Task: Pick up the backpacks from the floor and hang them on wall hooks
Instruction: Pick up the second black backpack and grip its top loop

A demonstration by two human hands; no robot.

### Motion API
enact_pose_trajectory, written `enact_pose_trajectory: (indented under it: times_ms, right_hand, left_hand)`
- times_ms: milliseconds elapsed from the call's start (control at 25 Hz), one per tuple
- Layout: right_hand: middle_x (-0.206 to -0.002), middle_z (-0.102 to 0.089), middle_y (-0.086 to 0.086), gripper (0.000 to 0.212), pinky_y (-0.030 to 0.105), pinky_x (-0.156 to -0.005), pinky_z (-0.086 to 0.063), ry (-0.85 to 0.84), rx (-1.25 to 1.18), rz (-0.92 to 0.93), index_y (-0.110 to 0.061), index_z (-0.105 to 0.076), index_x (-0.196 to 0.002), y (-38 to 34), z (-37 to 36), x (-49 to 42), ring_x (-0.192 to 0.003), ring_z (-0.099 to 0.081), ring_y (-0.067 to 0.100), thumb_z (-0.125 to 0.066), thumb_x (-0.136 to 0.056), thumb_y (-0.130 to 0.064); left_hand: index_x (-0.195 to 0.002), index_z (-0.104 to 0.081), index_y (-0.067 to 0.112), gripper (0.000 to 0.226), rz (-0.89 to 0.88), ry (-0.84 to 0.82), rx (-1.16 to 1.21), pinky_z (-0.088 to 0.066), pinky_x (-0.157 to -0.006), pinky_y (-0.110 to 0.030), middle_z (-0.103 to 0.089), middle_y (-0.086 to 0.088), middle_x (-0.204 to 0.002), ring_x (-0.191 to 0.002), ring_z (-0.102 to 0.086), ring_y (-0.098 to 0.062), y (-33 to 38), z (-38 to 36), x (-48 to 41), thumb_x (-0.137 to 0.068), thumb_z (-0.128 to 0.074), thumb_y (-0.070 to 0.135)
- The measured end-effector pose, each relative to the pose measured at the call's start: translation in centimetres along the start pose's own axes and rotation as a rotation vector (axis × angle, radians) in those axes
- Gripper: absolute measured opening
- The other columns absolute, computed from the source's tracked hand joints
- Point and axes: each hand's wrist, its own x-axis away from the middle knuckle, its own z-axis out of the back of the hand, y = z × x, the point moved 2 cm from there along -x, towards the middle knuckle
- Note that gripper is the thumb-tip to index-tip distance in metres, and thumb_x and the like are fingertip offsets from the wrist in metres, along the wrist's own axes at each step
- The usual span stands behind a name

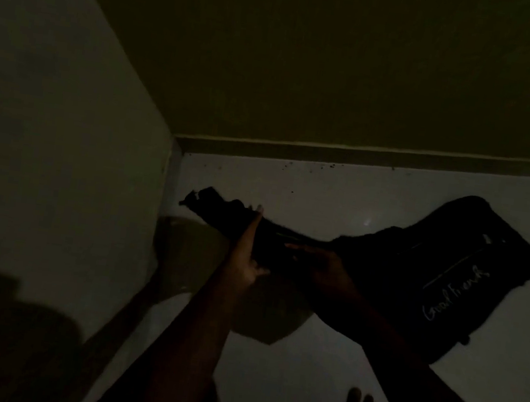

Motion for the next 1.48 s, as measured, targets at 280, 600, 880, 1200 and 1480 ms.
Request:
enact_pose_trajectory:
  times_ms: [280, 600, 880, 1200, 1480]
  right_hand:
    - [-0.131, -0.056, 0.021, 0.026, 0.034, -0.097, -0.042, 0.012, -0.313, -0.015, -0.007, -0.062, -0.111, -10.9, -1.6, 19.3, -0.12, -0.054, 0.031, -0.041, -0.096, -0.007]
    - [-0.143, -0.049, 0.0, 0.088, 0.036, -0.108, -0.042, -0.01, -0.315, 0.093, -0.023, -0.041, -0.14, -19.1, -3.1, 31.7, -0.126, -0.051, 0.018, -0.067, -0.066, -0.063]
    - [-0.115, -0.068, 0.011, 0.043, 0.041, -0.098, -0.051, 0.264, -0.251, 0.206, -0.007, -0.066, -0.101, -21.2, 2.0, 33.7, -0.106, -0.064, 0.024, -0.078, -0.072, -0.036]
    - [-0.05, -0.063, -0.017, 0.008, 0.01, -0.051, -0.044, 0.019, -0.186, 0.292, -0.01, -0.066, -0.076, -18.0, 4.4, 36.3, -0.044, -0.056, -0.011, -0.068, -0.084, -0.012]
    - [-0.1, -0.075, 0.003, 0.016, 0.025, -0.092, -0.054, 0.29, -0.151, 0.493, -0.02, -0.075, -0.093, -19.1, 12.2, 37.5, -0.092, -0.069, 0.01, -0.074, -0.078, -0.024]
  left_hand:
    - [-0.138, -0.041, 0.009, 0.046, -0.153, 0.118, 0.128, -0.043, -0.095, -0.043, -0.048, -0.017, -0.141, -0.127, -0.047, -0.034, 2.5, 0.5, 21.5, -0.093, -0.051, 0.013]
    - [-0.13, -0.05, 0.005, 0.039, -0.518, 0.079, -0.677, -0.046, -0.097, -0.033, -0.056, -0.005, -0.128, -0.116, -0.056, -0.023, -0.2, -0.2, 39.3, -0.091, -0.053, 0.011]
    - [-0.129, -0.046, 0.028, 0.038, -0.521, -0.22, -0.565, -0.048, -0.096, -0.029, -0.061, 0.005, -0.121, -0.106, -0.06, -0.011, -0.4, -4.4, 43.9, -0.092, -0.054, 0.022]
    - [-0.126, -0.056, 0.013, 0.048, -0.694, 0.156, -0.377, -0.054, -0.091, -0.037, -0.063, -0.008, -0.122, -0.106, -0.064, -0.025, 2.5, -11.2, 44.5, -0.081, -0.069, 0.025]
    - [-0.131, -0.048, 0.001, 0.047, -0.94, 0.095, -0.852, -0.037, -0.08, -0.007, -0.055, -0.016, -0.132, -0.111, -0.049, -0.012, 1.8, -12.5, 45.0, -0.086, -0.06, 0.004]
